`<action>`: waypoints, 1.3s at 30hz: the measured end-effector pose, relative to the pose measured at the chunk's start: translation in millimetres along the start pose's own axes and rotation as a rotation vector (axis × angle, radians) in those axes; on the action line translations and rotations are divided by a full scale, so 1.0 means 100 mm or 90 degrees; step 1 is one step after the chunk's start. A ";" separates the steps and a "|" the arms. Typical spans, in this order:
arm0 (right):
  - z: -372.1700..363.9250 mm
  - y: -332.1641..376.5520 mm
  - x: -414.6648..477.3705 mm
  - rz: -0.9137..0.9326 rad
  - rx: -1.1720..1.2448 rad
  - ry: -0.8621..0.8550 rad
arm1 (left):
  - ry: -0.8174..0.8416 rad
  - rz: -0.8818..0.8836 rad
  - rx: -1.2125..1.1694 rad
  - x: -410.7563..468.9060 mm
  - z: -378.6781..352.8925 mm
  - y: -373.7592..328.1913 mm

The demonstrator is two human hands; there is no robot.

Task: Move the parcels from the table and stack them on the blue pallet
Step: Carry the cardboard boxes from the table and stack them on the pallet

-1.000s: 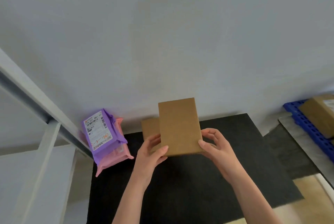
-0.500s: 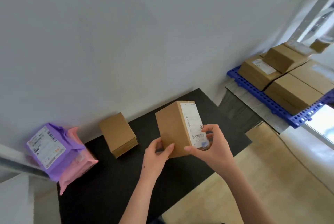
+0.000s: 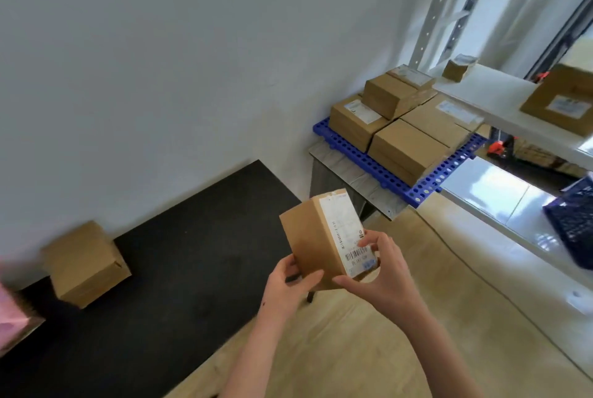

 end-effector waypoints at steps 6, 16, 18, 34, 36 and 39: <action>0.85 -0.61 -0.10 -0.044 0.037 -0.033 | -0.005 -0.030 -0.021 0.03 -0.92 -0.16; 1.46 -1.26 -0.05 -0.128 0.153 -0.085 | 0.047 -0.079 -0.073 0.26 -1.69 -0.49; 1.56 -1.39 0.01 -0.148 0.174 -0.095 | 0.068 -0.084 -0.071 0.36 -1.85 -0.55; 2.46 -2.35 1.29 -0.330 0.456 -0.146 | 0.234 -0.122 -0.090 1.61 -3.18 -1.70; 2.51 -2.41 1.55 -0.329 0.490 -0.132 | 0.236 -0.101 -0.119 1.80 -3.23 -1.80; 2.60 -2.49 1.91 -0.322 0.529 -0.107 | 0.246 -0.070 -0.181 2.09 -3.32 -1.95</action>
Point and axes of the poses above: each hand's wrist, its own x-axis towards the middle knuckle, its own z-axis out of the back of the hand, y = z × x, the point moved 10 cm from there along x, towards the middle knuckle, and after that the axes turned 4 degrees about z, right-handed, at the moved point
